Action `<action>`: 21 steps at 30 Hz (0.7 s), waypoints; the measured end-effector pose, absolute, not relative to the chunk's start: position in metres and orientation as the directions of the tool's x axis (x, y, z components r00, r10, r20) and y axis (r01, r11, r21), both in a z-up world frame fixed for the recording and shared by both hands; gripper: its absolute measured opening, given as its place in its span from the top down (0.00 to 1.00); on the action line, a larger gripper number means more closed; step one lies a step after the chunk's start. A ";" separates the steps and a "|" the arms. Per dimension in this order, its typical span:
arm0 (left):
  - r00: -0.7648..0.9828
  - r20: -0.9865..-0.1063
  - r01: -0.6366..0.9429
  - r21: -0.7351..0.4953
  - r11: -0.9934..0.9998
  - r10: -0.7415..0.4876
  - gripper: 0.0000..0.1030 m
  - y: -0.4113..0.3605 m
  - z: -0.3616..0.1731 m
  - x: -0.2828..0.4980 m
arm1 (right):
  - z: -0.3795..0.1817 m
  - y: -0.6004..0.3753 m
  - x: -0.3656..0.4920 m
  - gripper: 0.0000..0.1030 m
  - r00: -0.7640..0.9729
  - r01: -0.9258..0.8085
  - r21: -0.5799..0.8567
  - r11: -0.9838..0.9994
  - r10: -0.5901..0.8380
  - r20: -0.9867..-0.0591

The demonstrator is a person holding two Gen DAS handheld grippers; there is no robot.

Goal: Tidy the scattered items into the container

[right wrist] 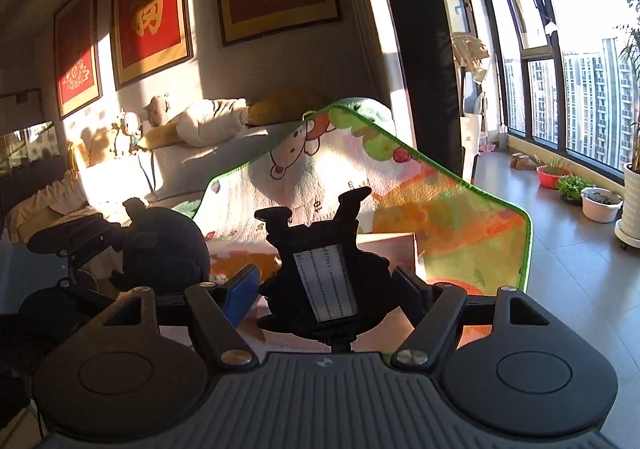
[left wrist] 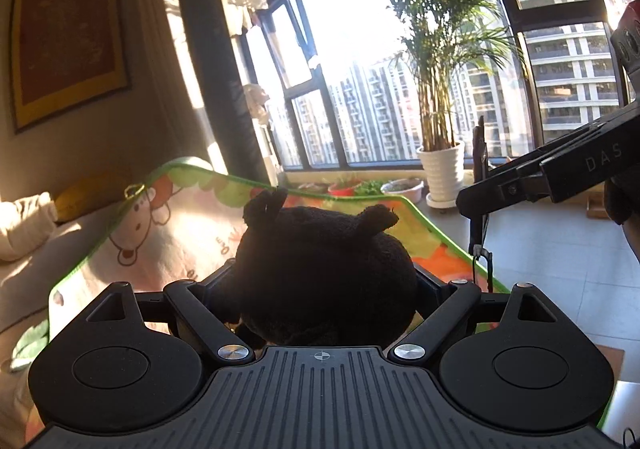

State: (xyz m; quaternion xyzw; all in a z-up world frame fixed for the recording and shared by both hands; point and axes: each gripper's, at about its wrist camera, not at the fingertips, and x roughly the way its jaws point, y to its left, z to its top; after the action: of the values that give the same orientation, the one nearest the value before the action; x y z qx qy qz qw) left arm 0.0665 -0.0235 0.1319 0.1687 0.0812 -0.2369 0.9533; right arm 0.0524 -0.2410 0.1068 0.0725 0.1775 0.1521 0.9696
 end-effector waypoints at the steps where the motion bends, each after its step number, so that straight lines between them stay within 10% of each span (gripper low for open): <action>1: 0.877 -0.215 0.477 0.292 0.829 -0.429 0.12 -0.028 0.135 0.081 | 0.112 -0.244 0.073 0.29 0.893 -0.269 0.217 0.938 0.327 -0.308; 5: 0.885 -0.178 0.466 0.294 0.834 -0.431 0.09 -0.043 0.136 0.148 | 0.116 -0.248 0.147 0.29 0.907 -0.233 0.287 0.929 0.314 -0.281; 21: 0.760 -0.561 0.413 0.026 0.910 -0.329 0.00 0.058 0.031 0.130 | 0.041 -0.235 0.184 0.23 0.839 -0.162 0.251 0.954 0.267 -0.474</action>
State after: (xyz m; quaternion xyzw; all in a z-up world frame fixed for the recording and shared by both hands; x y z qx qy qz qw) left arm 0.1299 0.0579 0.0311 0.0740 0.2840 -0.1986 0.9351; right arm 0.1843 -0.2349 0.0406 0.1009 0.2603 0.1124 0.9536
